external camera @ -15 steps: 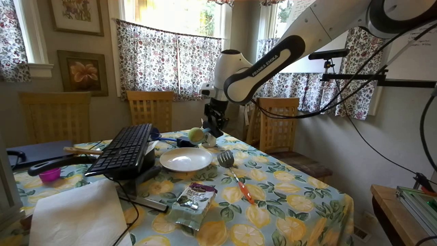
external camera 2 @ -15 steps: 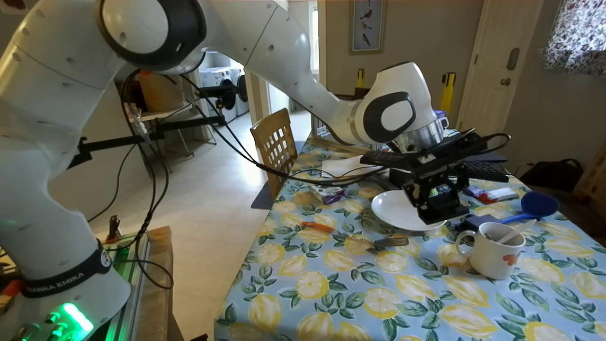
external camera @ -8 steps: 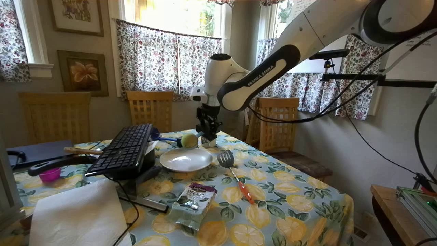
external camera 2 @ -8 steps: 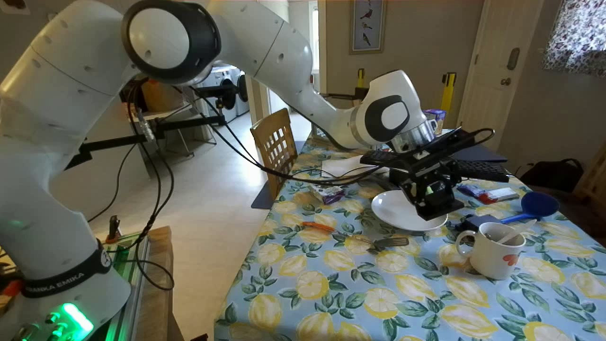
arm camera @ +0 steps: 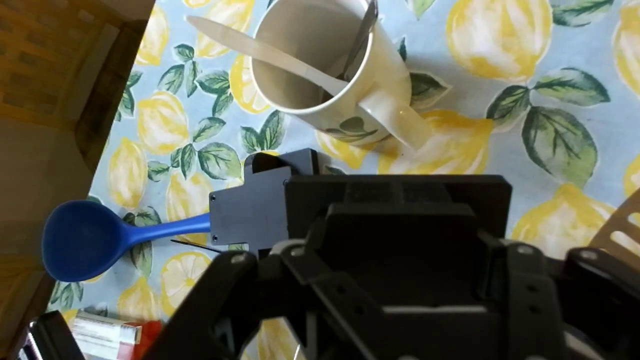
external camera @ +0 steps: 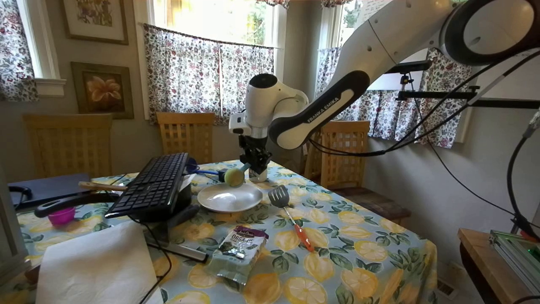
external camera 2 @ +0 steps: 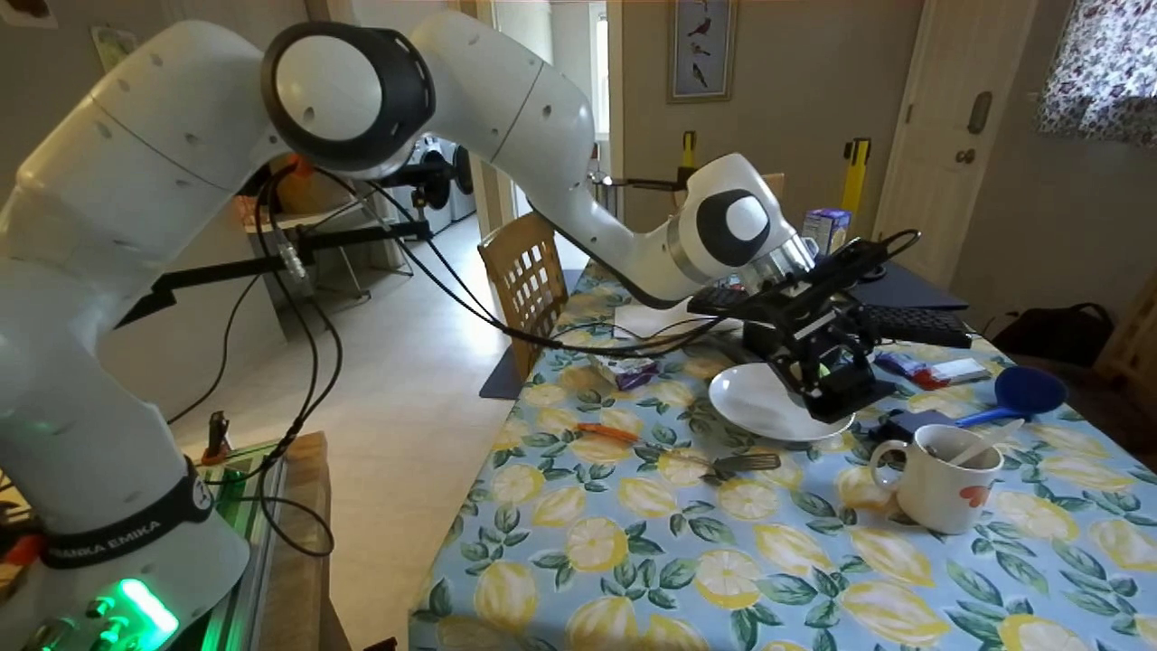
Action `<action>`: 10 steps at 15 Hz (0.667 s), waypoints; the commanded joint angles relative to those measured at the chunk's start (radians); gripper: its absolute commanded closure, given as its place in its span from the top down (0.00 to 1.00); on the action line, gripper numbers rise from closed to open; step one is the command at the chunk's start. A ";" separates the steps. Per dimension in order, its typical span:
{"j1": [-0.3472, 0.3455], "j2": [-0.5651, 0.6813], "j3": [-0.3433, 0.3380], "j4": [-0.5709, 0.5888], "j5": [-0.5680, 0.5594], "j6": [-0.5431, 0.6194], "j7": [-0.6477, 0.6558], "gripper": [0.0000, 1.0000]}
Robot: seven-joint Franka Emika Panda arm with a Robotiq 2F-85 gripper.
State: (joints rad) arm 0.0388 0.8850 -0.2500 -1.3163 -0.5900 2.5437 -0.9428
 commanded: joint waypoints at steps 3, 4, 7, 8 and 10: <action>0.037 0.037 -0.036 0.051 -0.148 -0.041 0.118 0.33; 0.042 0.042 -0.043 0.058 -0.178 -0.048 0.145 0.33; 0.065 0.055 -0.068 0.078 -0.297 -0.075 0.236 0.33; 0.064 0.053 -0.061 0.078 -0.330 -0.087 0.255 0.33; 0.062 0.052 -0.043 0.085 -0.389 -0.116 0.283 0.33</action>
State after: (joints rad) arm 0.0914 0.9158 -0.2954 -1.2767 -0.8860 2.4776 -0.7207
